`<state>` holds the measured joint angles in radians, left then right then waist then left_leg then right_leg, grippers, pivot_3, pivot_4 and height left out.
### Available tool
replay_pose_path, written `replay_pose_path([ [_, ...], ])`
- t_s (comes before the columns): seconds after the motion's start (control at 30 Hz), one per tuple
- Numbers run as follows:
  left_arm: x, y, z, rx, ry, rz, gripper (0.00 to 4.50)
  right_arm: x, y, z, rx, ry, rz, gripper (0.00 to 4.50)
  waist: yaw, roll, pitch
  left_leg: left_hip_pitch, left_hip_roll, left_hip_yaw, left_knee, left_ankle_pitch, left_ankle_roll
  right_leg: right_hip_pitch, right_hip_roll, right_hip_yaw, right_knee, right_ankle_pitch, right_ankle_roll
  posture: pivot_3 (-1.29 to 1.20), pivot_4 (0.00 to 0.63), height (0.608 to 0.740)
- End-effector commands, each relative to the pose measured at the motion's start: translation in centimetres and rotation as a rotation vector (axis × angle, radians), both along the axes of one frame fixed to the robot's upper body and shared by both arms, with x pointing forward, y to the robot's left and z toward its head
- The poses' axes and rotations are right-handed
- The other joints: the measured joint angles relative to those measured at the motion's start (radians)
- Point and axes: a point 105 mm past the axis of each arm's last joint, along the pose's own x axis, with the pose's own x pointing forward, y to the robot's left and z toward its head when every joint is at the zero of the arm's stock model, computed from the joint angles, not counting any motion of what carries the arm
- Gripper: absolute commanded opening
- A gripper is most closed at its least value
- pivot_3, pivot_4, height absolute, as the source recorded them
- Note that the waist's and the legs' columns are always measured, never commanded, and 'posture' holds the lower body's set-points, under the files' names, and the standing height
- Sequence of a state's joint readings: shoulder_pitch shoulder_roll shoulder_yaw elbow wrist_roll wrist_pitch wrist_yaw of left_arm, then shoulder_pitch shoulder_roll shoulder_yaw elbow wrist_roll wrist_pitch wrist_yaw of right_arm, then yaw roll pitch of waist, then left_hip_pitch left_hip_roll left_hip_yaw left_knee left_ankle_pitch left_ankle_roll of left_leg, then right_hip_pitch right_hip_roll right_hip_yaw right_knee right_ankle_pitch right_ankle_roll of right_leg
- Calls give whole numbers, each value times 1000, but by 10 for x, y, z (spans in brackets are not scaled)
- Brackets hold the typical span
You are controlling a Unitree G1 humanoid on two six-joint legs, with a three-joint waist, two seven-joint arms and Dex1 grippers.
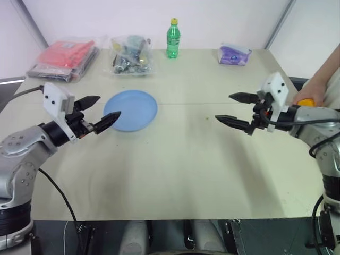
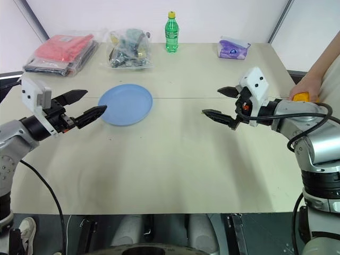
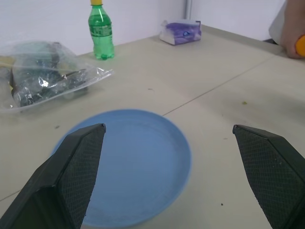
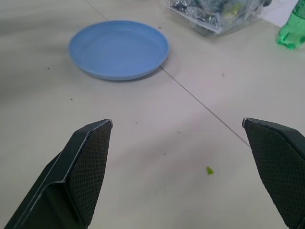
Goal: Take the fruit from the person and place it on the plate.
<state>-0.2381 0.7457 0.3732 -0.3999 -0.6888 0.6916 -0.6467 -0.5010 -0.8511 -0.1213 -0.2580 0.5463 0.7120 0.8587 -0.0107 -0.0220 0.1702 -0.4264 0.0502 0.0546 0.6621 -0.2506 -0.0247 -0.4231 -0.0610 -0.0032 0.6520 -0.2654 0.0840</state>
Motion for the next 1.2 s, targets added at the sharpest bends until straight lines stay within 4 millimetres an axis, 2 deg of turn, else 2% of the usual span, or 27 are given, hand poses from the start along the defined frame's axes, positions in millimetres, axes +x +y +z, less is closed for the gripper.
replay_pose_path([
  [0.03,-4,-5,11,6,-57,-11,4500,-1,2,10,-14,-44,15,4467,1,0,0,0,0,0,0,0,0,0,0,0,0,0,0,0,150,731],
  [0.6,-5,-5,11,11,-61,2,4500,-1,7,13,21,-43,6,4467,0,0,0,0,0,0,0,0,0,0,0,0,0,0,0,0,150,731],
  [0.73,-3,-6,12,15,-67,1,4500,10,15,24,143,-61,-54,4467,-1,0,0,0,0,0,0,0,0,0,0,0,1,0,0,0,150,731],
  [0.87,-2,-10,14,31,-78,-14,4500,31,27,38,419,34,-194,4467,-4,0,0,0,0,0,0,0,0,-1,0,0,3,0,0,0,150,731],
  [1.07,-4,-24,34,57,-143,-70,4500,34,51,51,652,155,-203,4467,3,0,0,-1,0,0,0,0,0,-1,-1,0,3,0,0,0,150,731],
  [1.2,-5,-30,44,65,-174,-96,4500,36,63,61,739,187,-190,4467,-2,0,0,-1,0,0,0,0,0,-1,-1,0,3,0,0,0,150,731],
])
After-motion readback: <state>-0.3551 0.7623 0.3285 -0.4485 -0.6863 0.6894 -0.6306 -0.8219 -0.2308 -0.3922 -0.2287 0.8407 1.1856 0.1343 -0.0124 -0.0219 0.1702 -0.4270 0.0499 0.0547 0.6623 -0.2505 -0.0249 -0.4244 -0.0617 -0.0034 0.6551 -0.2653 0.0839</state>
